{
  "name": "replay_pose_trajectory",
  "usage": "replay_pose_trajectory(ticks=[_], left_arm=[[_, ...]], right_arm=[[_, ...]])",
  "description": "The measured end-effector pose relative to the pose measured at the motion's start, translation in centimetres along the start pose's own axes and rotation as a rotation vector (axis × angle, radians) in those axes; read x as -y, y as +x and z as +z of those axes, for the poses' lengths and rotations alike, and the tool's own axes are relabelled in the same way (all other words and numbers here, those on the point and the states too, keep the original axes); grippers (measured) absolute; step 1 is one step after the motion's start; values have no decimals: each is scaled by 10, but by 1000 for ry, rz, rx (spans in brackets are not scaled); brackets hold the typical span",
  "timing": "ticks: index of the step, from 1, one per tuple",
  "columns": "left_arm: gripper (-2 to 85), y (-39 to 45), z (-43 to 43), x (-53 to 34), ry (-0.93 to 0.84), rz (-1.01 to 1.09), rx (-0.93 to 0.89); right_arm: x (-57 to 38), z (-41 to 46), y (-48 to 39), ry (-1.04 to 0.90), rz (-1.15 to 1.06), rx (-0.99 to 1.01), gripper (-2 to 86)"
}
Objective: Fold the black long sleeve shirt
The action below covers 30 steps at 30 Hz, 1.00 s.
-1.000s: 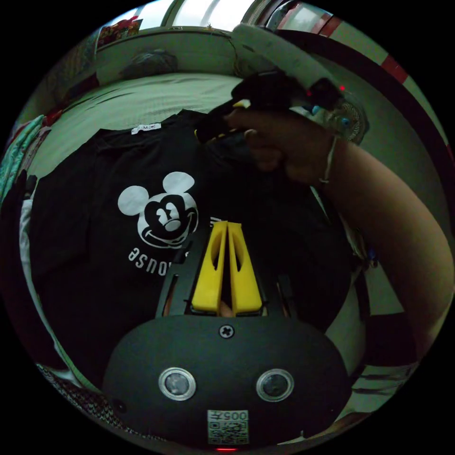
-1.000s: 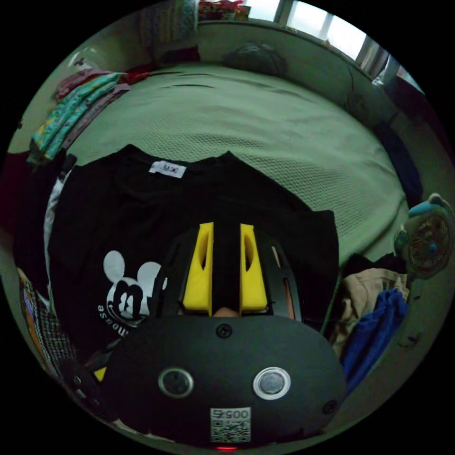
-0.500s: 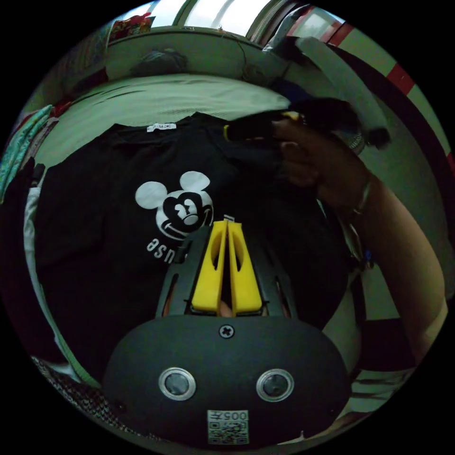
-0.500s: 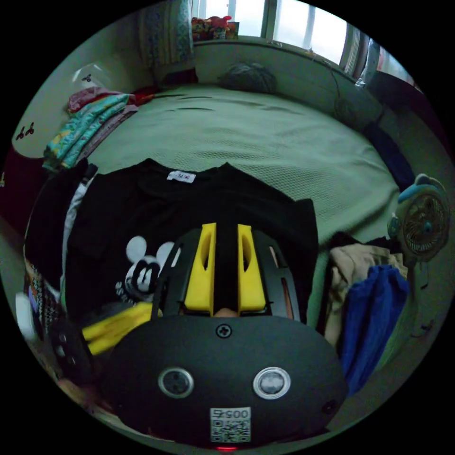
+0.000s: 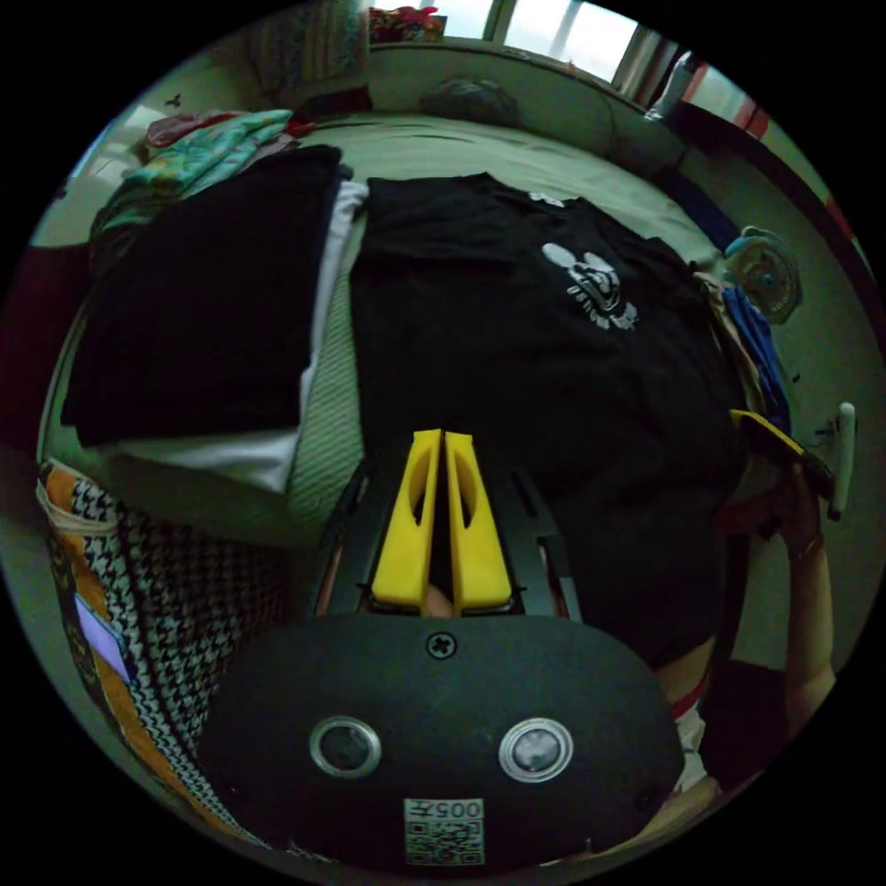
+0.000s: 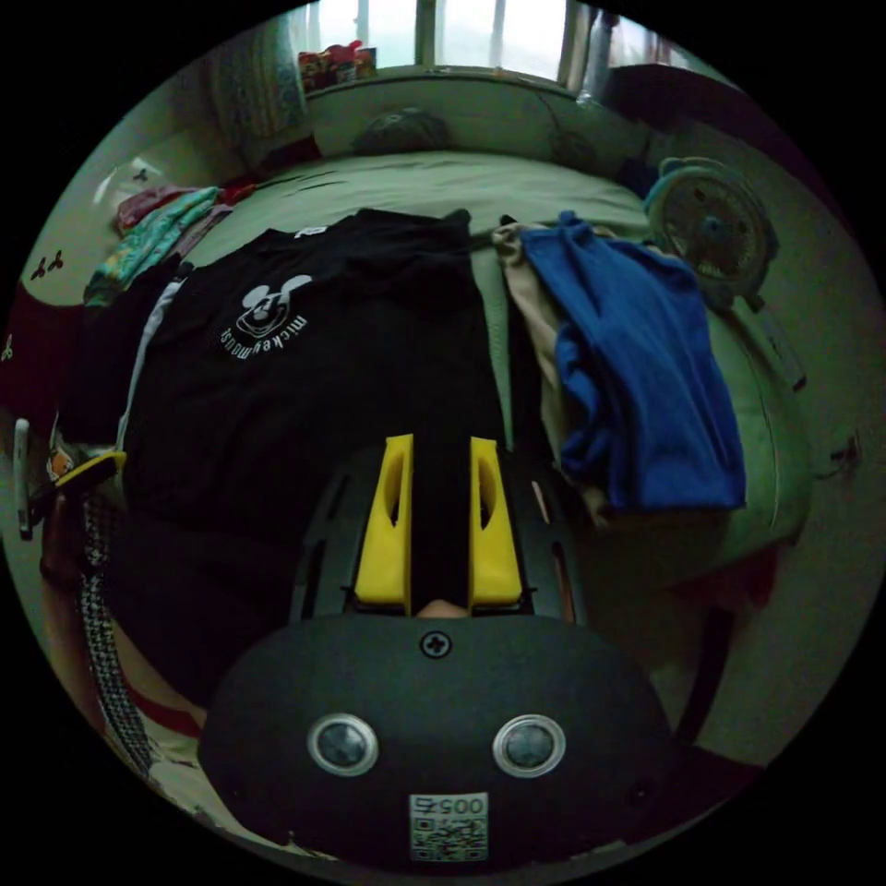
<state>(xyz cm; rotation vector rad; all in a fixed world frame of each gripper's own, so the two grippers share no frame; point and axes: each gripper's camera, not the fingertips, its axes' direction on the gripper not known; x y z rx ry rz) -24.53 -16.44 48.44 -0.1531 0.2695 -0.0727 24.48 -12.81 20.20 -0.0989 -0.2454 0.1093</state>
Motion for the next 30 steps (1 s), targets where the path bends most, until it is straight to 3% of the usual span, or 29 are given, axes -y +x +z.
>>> replay_pose_trajectory(ticks=[6,18,26,30], left_arm=[[81,-47,-12,-31,14,-46,-105],[88,-80,-51,-73,60,-13,25],[26,-91,-84,-84,0,44,80],[9,-102,-117,-85,88,67,97]], right_arm=[[-42,-6,20,-22,46,-13,84],[-98,-19,44,-27,99,-36,72],[-122,-43,42,11,26,13,-7],[-116,-64,47,73,26,16,-12]])
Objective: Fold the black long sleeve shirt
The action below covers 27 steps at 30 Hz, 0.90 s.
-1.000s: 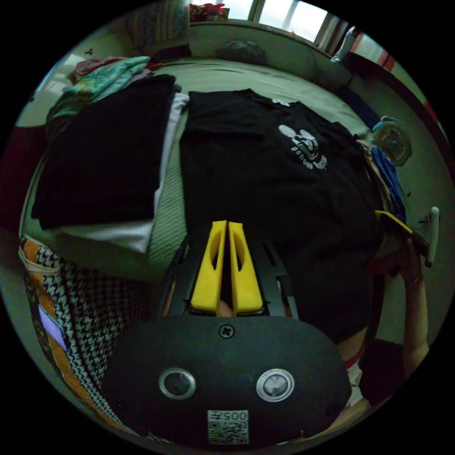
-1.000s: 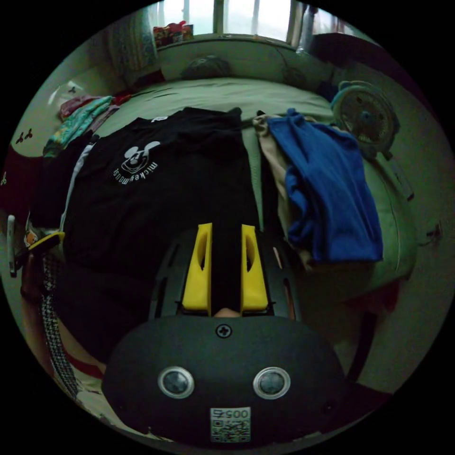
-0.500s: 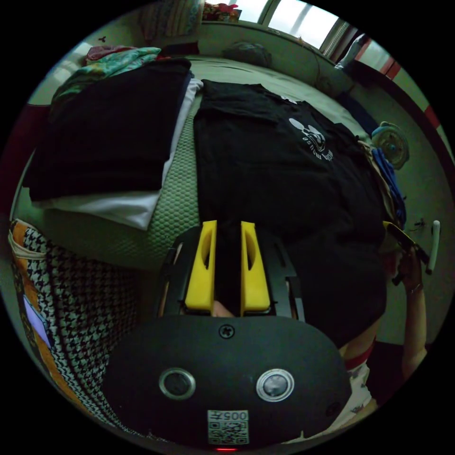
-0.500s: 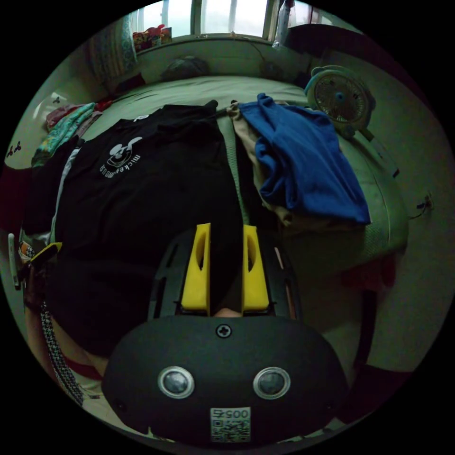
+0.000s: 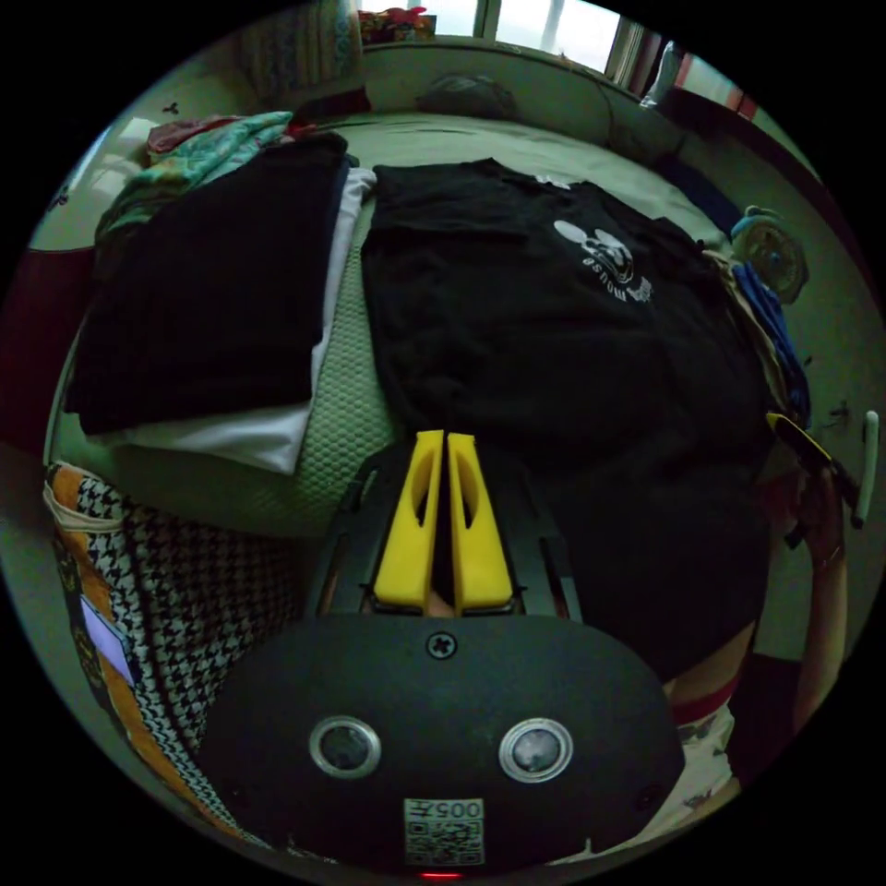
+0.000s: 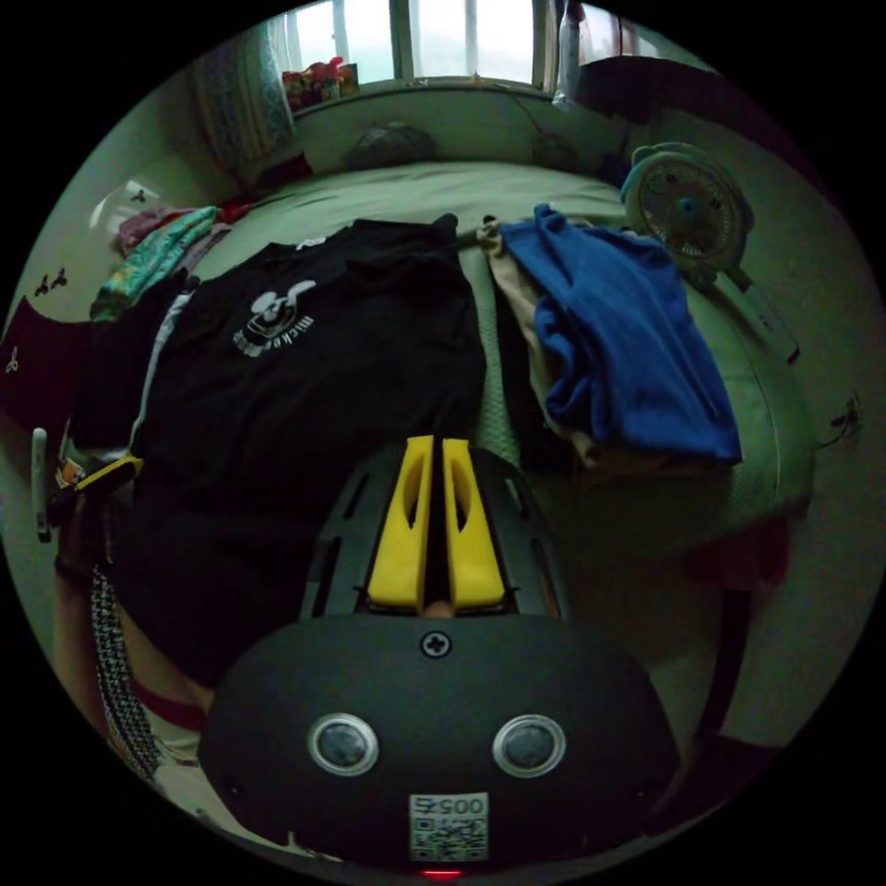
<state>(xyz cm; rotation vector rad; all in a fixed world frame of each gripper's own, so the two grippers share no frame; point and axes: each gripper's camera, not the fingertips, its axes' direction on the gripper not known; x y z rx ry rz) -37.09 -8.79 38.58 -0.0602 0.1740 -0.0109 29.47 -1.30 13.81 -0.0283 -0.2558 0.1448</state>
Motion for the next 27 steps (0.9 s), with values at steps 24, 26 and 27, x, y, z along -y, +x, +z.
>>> replay_pose_trajectory(ticks=[24,26,27], left_arm=[[50,-80,-69,-3,27,55,-1],[60,-79,-64,-21,-16,73,1],[67,-79,-60,-32,-43,71,-9]], right_arm=[[-3,-30,46,12,-36,5,85],[-32,-40,54,6,-20,17,85],[-38,-42,55,3,-18,17,85]])
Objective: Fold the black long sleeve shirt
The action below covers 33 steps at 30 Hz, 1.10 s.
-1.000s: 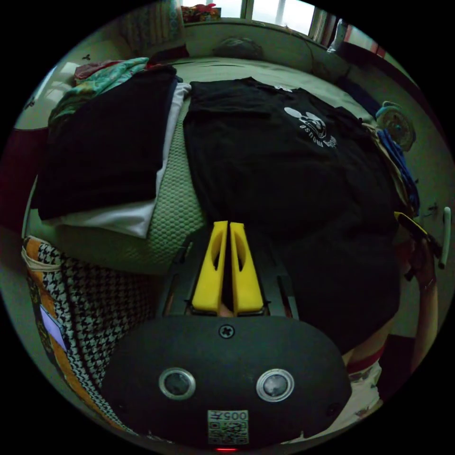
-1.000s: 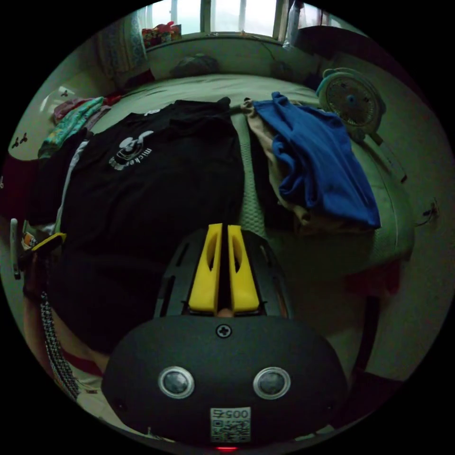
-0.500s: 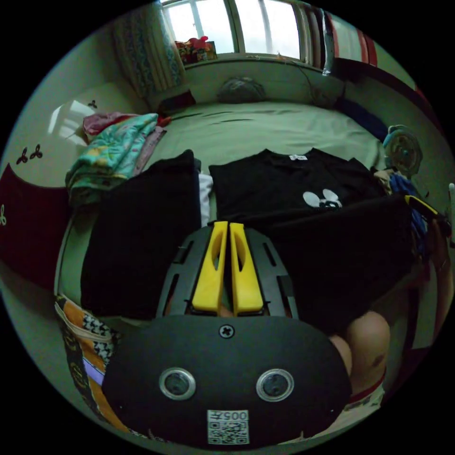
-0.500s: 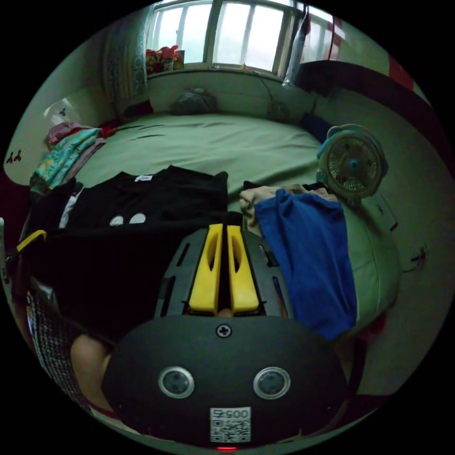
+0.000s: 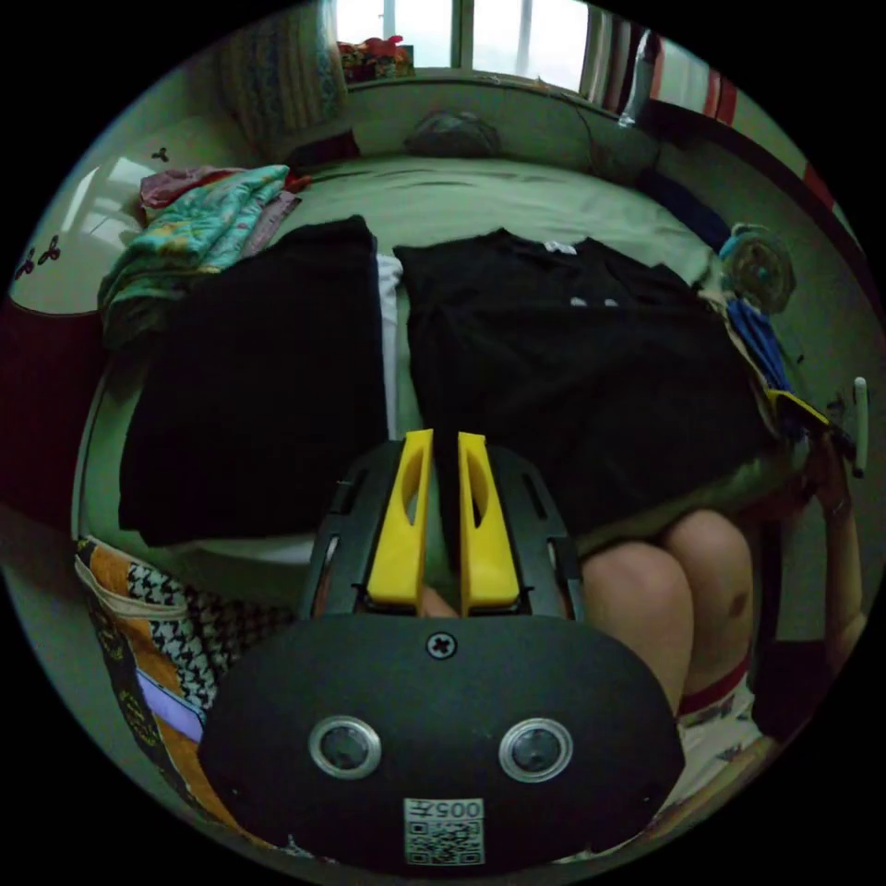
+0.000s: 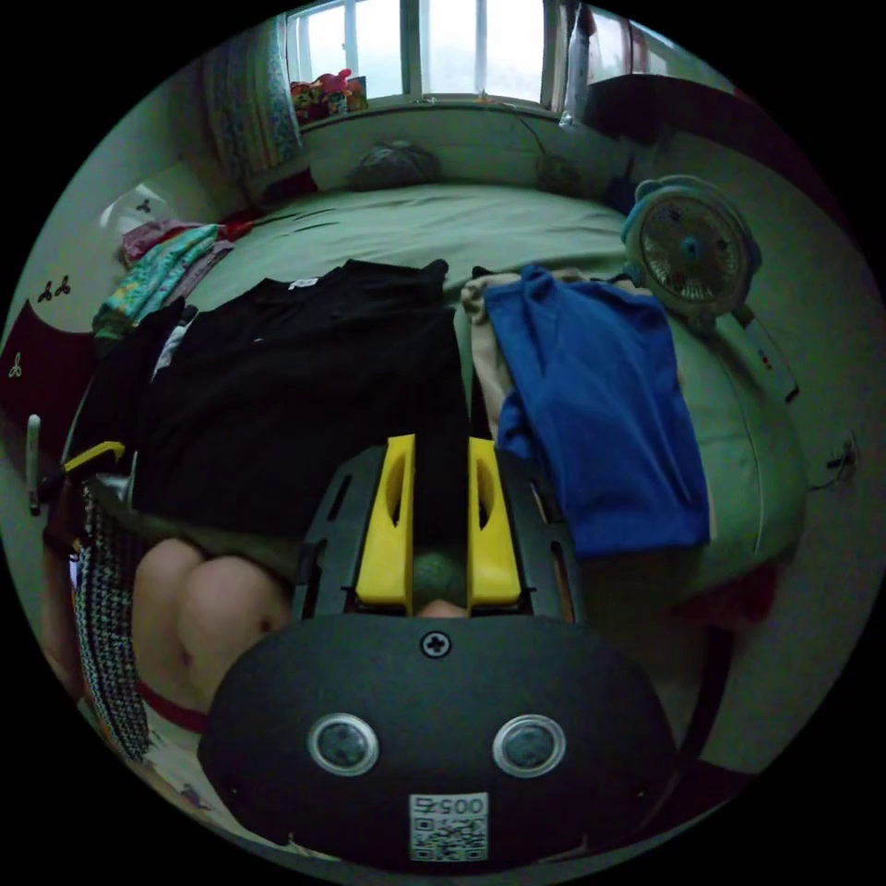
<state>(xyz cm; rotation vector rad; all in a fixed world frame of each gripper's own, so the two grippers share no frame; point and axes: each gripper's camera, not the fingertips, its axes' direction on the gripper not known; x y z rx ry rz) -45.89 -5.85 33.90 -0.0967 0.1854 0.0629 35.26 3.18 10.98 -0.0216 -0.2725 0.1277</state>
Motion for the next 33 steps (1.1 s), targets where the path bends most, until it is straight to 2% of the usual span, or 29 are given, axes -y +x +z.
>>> replay_pose_trajectory(ticks=[8,13,21,23,28,33], left_arm=[[99,-13,13,-32,-27,-163,-41],[34,-11,-3,-43,-65,-154,50],[10,-33,-29,-74,-44,-131,73],[10,-39,-34,-82,-47,-136,98],[25,-46,-44,-105,-56,-83,27],[68,-62,-62,-131,-15,-143,6]], right_arm=[[-46,-16,3,-62,43,46,79],[-57,-32,6,-14,42,23,73],[-74,-44,23,-6,59,-4,75],[-78,-42,23,-16,48,6,75],[-82,-27,17,-48,25,43,88],[-79,-14,13,-75,24,35,110]])
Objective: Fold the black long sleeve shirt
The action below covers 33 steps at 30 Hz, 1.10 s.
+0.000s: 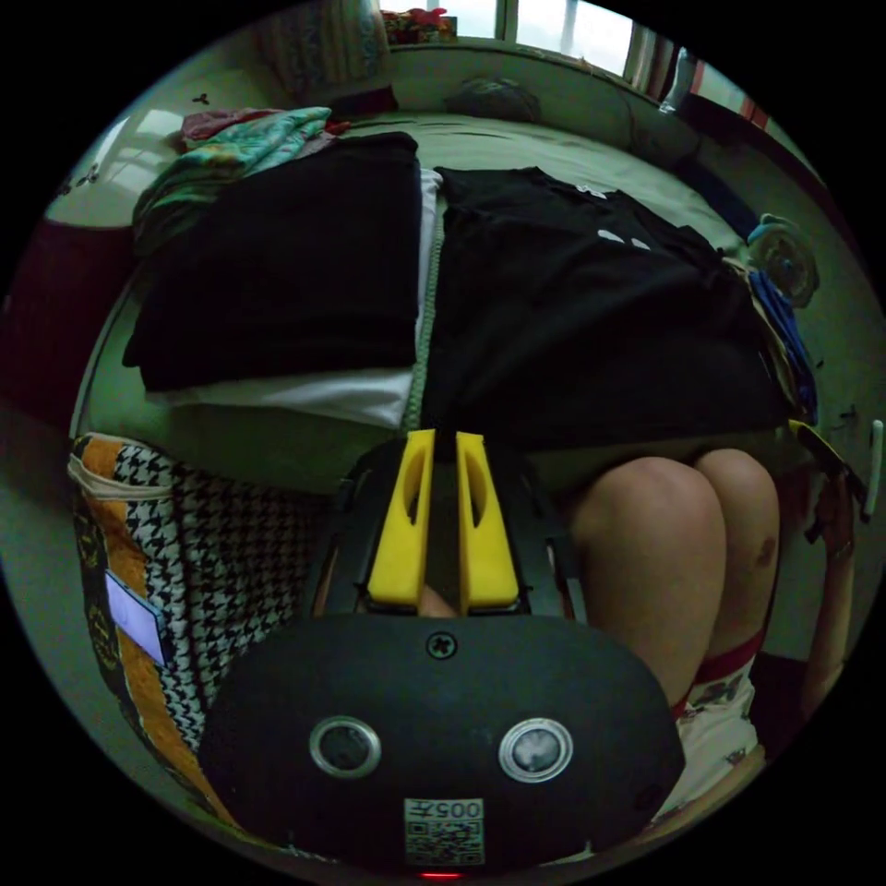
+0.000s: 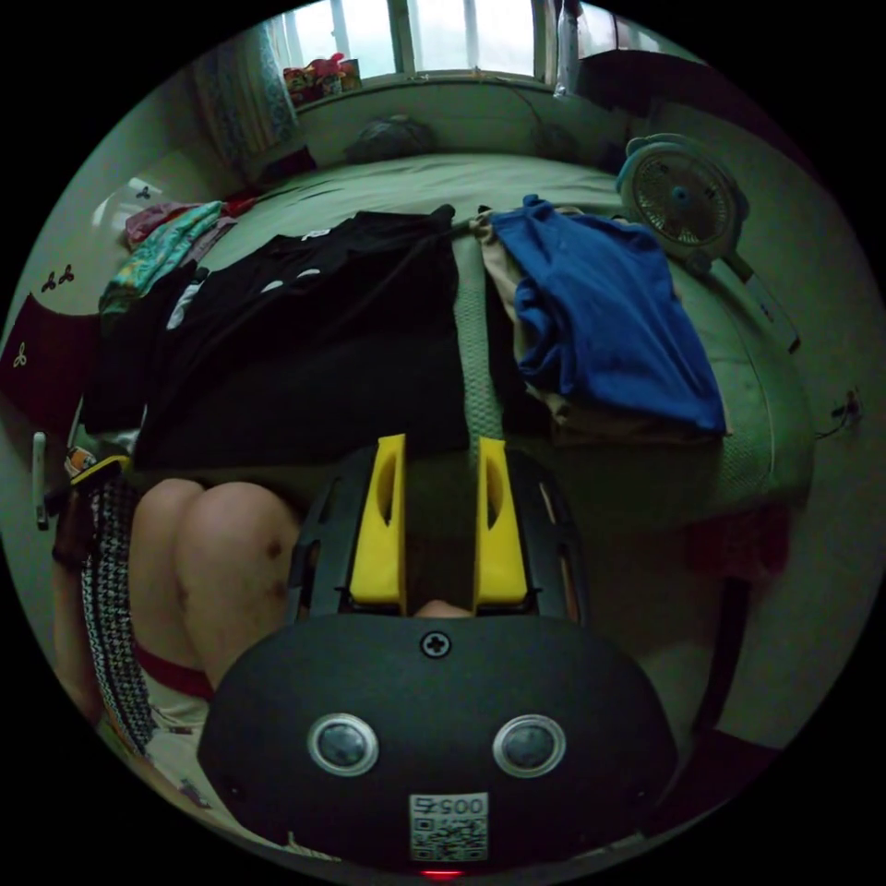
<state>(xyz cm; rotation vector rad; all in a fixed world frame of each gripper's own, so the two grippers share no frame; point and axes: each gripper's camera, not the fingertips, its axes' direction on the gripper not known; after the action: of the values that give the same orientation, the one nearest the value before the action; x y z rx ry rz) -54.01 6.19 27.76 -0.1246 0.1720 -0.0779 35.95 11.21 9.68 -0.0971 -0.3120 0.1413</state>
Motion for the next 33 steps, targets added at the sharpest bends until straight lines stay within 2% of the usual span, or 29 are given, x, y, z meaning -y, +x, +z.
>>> replay_pose_trajectory(ticks=[9,14,26,33], left_arm=[[119,-20,-19,-27,7,-44,-35],[128,-20,-29,-37,4,-36,-22],[112,-8,-59,-66,-59,-16,-63],[109,-3,-89,-84,-78,-30,-14]], right_arm=[[5,22,-4,-52,-3,-69,102],[-9,8,-9,-51,-60,-51,-4],[-31,-20,24,-54,39,-10,-9],[-41,-22,20,-63,30,-50,-9]])
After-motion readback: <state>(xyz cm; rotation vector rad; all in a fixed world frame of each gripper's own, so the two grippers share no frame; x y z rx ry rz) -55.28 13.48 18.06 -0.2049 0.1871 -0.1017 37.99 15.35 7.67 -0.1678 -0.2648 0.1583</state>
